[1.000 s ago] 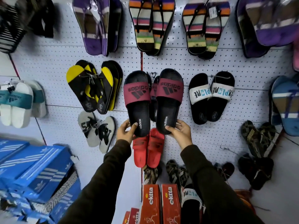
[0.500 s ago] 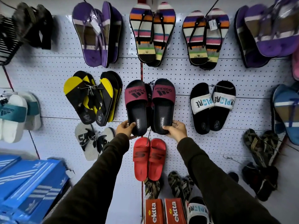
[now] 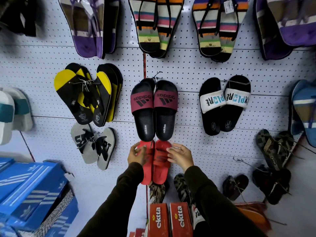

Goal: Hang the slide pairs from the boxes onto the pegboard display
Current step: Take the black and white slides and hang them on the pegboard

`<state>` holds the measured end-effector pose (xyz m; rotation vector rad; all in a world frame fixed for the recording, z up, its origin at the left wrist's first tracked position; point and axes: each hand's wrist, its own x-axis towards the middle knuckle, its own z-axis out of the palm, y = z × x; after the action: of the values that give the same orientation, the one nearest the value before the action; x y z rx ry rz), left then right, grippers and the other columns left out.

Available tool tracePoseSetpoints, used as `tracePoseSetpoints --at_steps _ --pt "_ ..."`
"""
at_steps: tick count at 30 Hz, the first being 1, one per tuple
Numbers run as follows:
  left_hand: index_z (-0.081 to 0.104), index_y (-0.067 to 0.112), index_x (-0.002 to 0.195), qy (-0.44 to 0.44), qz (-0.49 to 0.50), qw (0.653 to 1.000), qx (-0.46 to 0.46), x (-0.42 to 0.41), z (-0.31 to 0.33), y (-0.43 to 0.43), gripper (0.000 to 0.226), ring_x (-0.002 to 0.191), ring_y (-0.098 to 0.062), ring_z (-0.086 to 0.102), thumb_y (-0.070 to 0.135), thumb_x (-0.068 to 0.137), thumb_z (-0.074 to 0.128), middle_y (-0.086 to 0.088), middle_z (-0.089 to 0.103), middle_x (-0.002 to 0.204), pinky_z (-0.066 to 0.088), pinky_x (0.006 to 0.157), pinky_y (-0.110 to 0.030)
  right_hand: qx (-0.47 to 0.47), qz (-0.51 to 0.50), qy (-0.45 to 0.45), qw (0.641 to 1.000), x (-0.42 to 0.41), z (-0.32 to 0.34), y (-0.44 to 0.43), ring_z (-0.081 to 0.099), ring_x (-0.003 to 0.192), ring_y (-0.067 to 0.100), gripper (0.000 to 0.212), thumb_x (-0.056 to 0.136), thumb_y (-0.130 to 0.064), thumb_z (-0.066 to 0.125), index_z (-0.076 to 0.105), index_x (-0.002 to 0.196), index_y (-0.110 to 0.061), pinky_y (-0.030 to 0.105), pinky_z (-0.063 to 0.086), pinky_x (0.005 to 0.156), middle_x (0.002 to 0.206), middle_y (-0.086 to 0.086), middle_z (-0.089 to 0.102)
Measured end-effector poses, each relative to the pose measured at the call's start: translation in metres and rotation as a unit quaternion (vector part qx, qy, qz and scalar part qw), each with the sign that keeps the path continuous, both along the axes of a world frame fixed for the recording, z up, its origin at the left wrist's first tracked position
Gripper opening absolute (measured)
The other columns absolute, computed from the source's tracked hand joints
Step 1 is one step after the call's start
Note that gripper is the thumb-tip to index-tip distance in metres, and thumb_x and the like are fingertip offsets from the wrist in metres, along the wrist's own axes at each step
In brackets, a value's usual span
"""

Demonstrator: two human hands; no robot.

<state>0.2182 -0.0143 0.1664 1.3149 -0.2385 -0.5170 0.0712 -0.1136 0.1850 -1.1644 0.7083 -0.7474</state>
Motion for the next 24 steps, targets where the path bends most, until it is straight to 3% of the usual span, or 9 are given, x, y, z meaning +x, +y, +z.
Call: tracePoseSetpoints --at_steps 3,5,9,12,15,19,22,24 --pt "0.061 0.020 0.107 0.030 -0.023 0.998 0.046 -0.024 -0.043 -0.002 0.023 0.089 -0.028 0.062 0.025 0.086 0.066 -0.010 0.063 0.107 0.057 0.076 -0.044 0.018 -0.004 0.041 0.999 -0.019 -0.033 0.000 0.066 0.080 0.017 0.046 0.084 0.000 0.071 0.057 0.128 0.003 0.022 0.061 0.060 0.119 0.020 0.065" --pt "0.067 0.027 0.102 0.037 -0.042 0.995 0.087 -0.041 -0.073 -0.003 0.026 0.086 -0.029 0.065 0.034 0.077 0.070 -0.014 0.068 0.111 0.056 0.084 -0.048 0.032 -0.011 0.063 0.997 -0.034 -0.056 -0.001 0.067 0.084 0.020 0.040 0.085 0.002 0.070 0.059 0.124 0.004 0.027 0.060 0.066 0.114 0.018 0.064" --pt "0.067 0.011 0.114 0.025 -0.079 0.982 0.168 -0.079 -0.127 -0.007 0.028 0.071 -0.025 0.064 0.018 0.087 0.064 -0.018 0.066 0.099 0.054 0.084 -0.046 0.044 -0.029 0.131 0.990 -0.073 -0.109 -0.010 0.065 0.110 0.033 0.043 0.084 0.001 0.070 0.059 0.126 0.003 0.031 0.056 0.075 0.120 0.018 0.065" --pt "0.063 0.007 0.118 0.031 -0.131 0.969 0.207 -0.110 -0.154 -0.007 0.029 0.065 -0.020 0.057 0.015 0.090 0.062 -0.012 0.064 0.094 0.050 0.068 -0.032 0.024 -0.058 0.213 0.975 -0.109 -0.148 -0.016 0.065 0.114 0.030 0.042 0.080 -0.007 0.076 0.066 0.121 -0.006 0.041 0.058 0.087 0.124 0.015 0.068" --pt "0.058 0.008 0.123 0.020 -0.171 0.950 0.262 -0.138 -0.185 -0.008 0.033 0.063 -0.022 0.052 0.018 0.092 0.059 -0.003 0.058 0.078 0.043 0.056 -0.026 0.035 -0.083 0.309 0.947 -0.154 -0.188 -0.020 0.062 0.118 0.031 0.048 0.080 -0.014 0.077 0.065 0.126 -0.004 0.035 0.051 0.095 0.129 0.013 0.065" --pt "0.052 0.012 0.134 0.001 -0.228 0.916 0.330 -0.180 -0.216 -0.015 0.044 0.083 -0.033 0.061 0.025 0.092 0.057 -0.011 0.059 0.097 0.046 0.067 -0.036 0.087 -0.106 0.459 0.878 -0.212 -0.230 -0.017 0.057 0.126 0.035 0.071 0.077 -0.031 0.076 0.051 0.140 -0.009 0.041 0.047 0.105 0.141 0.016 0.058" --pt "0.043 0.008 0.141 0.011 -0.285 0.884 0.369 -0.209 -0.227 -0.024 0.048 0.108 -0.034 0.060 0.021 0.096 0.051 -0.017 0.058 0.128 0.048 0.073 -0.022 0.147 -0.093 0.470 0.865 -0.243 -0.252 -0.009 0.051 0.134 0.036 0.087 0.074 -0.022 0.077 0.035 0.150 -0.009 0.039 0.042 0.110 0.149 0.015 0.049" --pt "0.038 0.006 0.145 0.051 -0.307 0.873 0.376 -0.229 -0.238 -0.032 0.053 0.130 -0.031 0.049 0.020 0.096 0.051 -0.015 0.049 0.144 0.042 0.100 -0.025 0.155 -0.038 0.490 0.857 -0.259 -0.275 -0.007 0.055 0.129 0.036 0.083 0.074 -0.025 0.073 0.039 0.148 -0.012 0.040 0.045 0.105 0.146 0.015 0.053"
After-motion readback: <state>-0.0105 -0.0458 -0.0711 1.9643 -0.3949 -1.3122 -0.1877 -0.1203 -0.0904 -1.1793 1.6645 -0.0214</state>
